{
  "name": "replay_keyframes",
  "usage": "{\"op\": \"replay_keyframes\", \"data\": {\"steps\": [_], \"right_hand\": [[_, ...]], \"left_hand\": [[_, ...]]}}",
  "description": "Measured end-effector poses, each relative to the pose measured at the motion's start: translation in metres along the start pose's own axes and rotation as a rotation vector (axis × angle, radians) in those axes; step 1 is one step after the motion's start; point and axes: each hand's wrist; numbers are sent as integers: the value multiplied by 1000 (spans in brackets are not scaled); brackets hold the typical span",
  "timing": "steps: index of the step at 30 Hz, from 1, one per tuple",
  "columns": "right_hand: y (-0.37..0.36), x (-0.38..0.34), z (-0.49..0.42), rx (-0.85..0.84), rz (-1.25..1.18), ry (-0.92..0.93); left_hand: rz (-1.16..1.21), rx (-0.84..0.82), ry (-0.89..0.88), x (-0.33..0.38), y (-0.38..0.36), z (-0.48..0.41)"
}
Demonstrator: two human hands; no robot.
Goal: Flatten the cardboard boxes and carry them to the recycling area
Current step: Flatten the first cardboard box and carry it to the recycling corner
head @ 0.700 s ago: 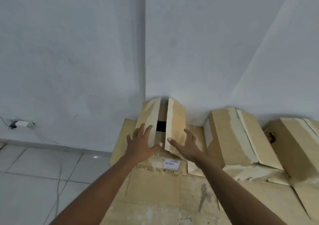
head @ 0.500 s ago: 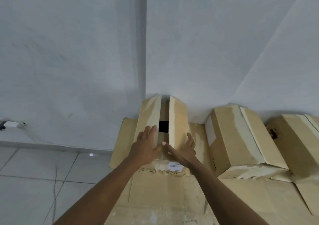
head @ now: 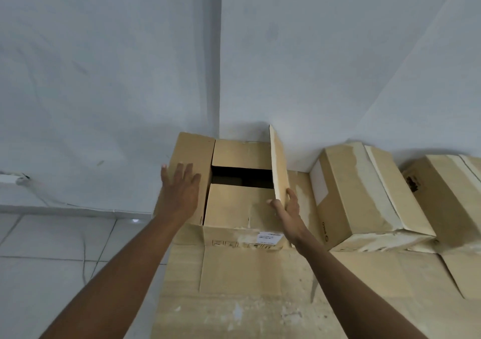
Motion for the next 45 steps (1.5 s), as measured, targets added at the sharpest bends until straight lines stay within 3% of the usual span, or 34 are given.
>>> {"op": "replay_keyframes", "data": {"steps": [4, 9, 13, 15, 19, 22, 26, 33, 37, 45], "right_hand": [[33, 4, 6, -95, -92, 79], [74, 20, 9, 229, 45, 362], [111, 38, 4, 356, 380, 454], [122, 46, -1, 370, 650, 427], [125, 45, -13, 301, 988, 352], [114, 37, -28, 208, 1196, 342], [90, 25, -46, 113, 1292, 357], [51, 9, -65, 73, 1431, 432], [36, 3, -73, 67, 1364, 425], [37, -32, -103, 212, 1194, 430]], "left_hand": [[16, -94, -165, 31, -12, -13], [147, -4, -218, 58, -2, -31], [371, 36, -164, 62, 34, -40], [455, -110, -147, 62, 53, -40], [399, -724, -166, 74, 81, -23], [227, -883, -193, 87, 62, -10], [246, -861, -252, 99, 9, 4], [307, -673, -297, 104, -30, 20], [319, -688, -325, 104, -35, 34], [297, -778, -410, 107, -35, 73]]}}
Point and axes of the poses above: each hand's wrist, its own z-axis away from the middle knuckle, its own y-axis out of the back of the hand, x = y × z, and after that the axes turned 10 degrees about z, right-handed
